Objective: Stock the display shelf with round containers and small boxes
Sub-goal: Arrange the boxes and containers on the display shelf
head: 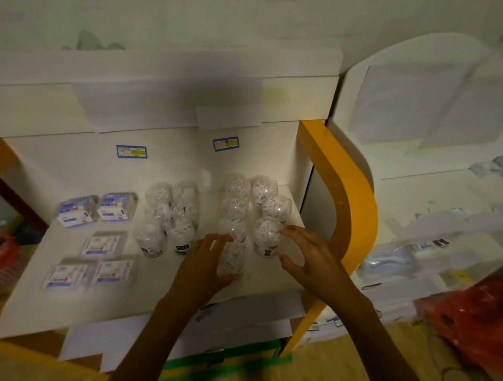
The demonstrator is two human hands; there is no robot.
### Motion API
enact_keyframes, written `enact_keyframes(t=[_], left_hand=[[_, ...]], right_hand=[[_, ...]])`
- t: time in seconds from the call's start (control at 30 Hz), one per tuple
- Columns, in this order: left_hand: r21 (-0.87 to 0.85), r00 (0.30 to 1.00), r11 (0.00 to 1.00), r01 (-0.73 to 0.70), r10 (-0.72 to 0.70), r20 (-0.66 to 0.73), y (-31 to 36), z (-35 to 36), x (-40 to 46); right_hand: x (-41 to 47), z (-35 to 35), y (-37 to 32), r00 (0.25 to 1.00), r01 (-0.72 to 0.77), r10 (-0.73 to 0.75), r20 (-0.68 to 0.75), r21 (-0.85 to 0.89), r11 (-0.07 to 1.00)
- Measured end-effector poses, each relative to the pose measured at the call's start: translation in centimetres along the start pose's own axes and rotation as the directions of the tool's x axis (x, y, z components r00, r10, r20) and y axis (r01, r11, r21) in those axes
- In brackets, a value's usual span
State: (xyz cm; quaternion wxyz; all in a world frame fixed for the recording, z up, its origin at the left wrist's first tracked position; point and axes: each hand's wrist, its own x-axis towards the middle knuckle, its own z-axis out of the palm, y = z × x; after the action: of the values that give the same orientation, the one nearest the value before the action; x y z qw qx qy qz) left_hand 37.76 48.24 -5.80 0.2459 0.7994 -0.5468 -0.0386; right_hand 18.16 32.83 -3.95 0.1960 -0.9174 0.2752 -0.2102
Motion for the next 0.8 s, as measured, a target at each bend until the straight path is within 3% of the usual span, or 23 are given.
enact_keyframes(t=[0.2, 0.5, 0.67, 0.8], left_hand=[[0.134, 0.998, 0.989, -0.065, 0.063, 0.019, 2.0, -2.8, 1.1], [0.018, 0.943, 0.945, -0.328, 0.326, 0.067, 8.0, -1.7, 0.9], [-0.073, 0.912, 0.915, -0.397, 0.402, 0.079, 13.9, 1.7, 0.4], [-0.08, 0.826, 0.859, -0.506, 0.509, 0.242, 18.5, 5.4, 0.9]], right_hand=[[-1.4, -0.9, -0.5, 0.997, -0.07, 0.07, -0.019, -0.007, 0.998], [-7.4, -3.8, -0.9, 0.974, -0.191, 0.178, -0.143, -0.085, 0.978], [-12.7, -6.4, 1.5, 0.928, -0.345, 0.314, -0.201, -0.142, 0.928], [-15.5, -9.1, 4.6, 0.879, -0.452, 0.409, -0.246, -0.156, 0.878]])
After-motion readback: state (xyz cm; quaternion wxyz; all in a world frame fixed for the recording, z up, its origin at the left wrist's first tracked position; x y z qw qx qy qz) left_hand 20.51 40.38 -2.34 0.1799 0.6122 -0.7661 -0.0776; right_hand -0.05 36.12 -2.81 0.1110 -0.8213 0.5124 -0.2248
